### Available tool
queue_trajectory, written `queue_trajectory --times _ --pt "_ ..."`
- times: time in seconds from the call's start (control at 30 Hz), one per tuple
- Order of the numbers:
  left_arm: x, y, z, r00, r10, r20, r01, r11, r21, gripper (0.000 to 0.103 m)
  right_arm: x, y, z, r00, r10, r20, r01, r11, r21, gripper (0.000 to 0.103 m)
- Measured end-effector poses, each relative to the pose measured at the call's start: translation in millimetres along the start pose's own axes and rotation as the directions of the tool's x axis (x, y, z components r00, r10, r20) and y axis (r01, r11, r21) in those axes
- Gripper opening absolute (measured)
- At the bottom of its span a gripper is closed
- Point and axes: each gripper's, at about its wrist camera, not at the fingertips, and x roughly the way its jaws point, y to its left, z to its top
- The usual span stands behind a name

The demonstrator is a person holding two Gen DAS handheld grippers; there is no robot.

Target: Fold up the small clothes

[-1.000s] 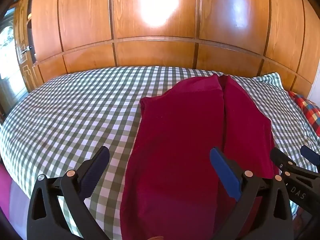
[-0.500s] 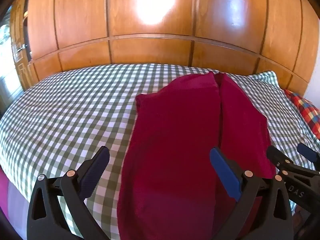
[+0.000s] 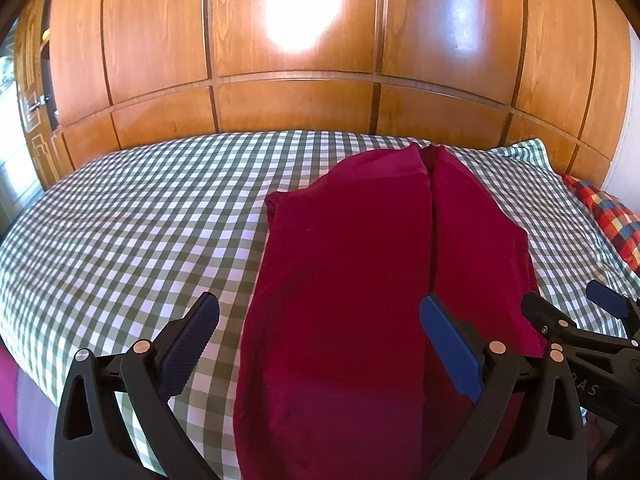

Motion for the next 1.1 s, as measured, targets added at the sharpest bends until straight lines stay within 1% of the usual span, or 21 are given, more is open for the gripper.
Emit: queue_trajectory --times 0.43,1.1 --pt "-2.9 0.1 0.6 1.0 0.019 0.007 -0.019 1.0 0.021 0.1 2.2 -3.1 -0.6 1.0 0.008 -0.01 -0.008 1.0 0.009 0.101" --pt "-9.2 5.3 -3.1 0.999 0.029 0.015 -0.03 0.999 0.041 0.1 1.7 -0.2 -1.2 1.0 0.013 -0.01 -0.013 1.0 0.014 0.101"
